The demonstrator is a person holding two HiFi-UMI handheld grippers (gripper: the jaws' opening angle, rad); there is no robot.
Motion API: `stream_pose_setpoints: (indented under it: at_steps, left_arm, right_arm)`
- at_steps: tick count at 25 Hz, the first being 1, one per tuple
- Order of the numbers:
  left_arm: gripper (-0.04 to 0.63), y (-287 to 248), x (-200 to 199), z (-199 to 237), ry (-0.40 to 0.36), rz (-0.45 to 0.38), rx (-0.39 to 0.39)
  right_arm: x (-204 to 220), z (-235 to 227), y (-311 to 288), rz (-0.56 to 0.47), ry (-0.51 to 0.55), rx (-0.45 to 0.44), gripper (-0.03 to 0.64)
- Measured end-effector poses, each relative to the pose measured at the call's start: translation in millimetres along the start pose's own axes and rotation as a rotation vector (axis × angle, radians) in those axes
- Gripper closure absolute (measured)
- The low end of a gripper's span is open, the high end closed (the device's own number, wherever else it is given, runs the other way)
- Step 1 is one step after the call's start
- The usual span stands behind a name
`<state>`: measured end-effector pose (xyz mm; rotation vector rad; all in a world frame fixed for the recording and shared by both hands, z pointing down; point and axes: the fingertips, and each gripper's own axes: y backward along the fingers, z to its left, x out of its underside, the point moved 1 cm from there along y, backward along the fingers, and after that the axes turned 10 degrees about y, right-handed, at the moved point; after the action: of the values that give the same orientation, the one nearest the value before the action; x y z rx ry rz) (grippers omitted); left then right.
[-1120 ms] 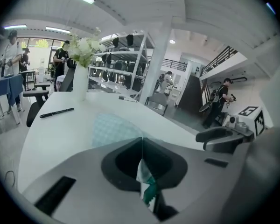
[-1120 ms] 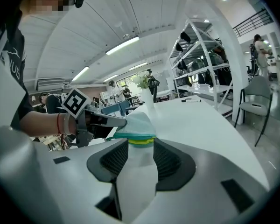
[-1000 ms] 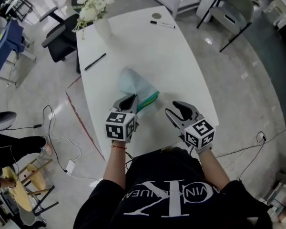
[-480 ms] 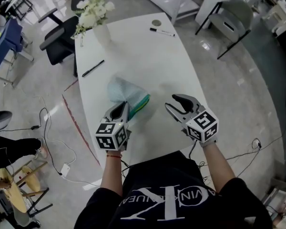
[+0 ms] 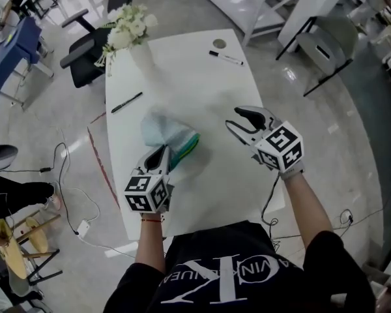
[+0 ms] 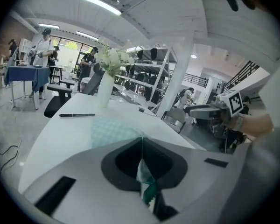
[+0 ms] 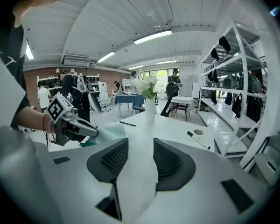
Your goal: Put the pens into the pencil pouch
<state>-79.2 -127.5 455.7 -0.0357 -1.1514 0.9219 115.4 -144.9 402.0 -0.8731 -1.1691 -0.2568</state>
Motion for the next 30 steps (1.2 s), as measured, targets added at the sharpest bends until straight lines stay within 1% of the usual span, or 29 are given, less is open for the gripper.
stream_pose_setpoints:
  at_steps: [3,8,14,23,26,30]
  left_arm:
    - [0.588,-8,-4,-3,0.000,-0.007,-0.005]
    - [0.588,-20,-12,-4,0.013,-0.022,-0.030]
    - [0.588,-34,-14,0,0.025,-0.031,-0.082]
    - [0.588,-48,-14,3,0.006,-0.022,-0.133]
    - [0.588,-49,-14,4,-0.001,-0.021,-0.146]
    - [0.588,-46,-11,6,0.006,-0.021,-0.158]
  right_arm:
    - [-11,-37,-9,0.005,0.033,-0.004,0.445]
    - [-16,-95,-30,0.059,0.111,-0.001,0.445]
    - [20,-151,-66,0.158,0.131,0.012,0.445]
    - [77,-218,-127,0.267,0.080,0.055,0.433]
    - [91,-238,-144,0.302,0.066,0.073,0.423]
    - [104,-260,-158,0.349,0.015,0.079,0.414]
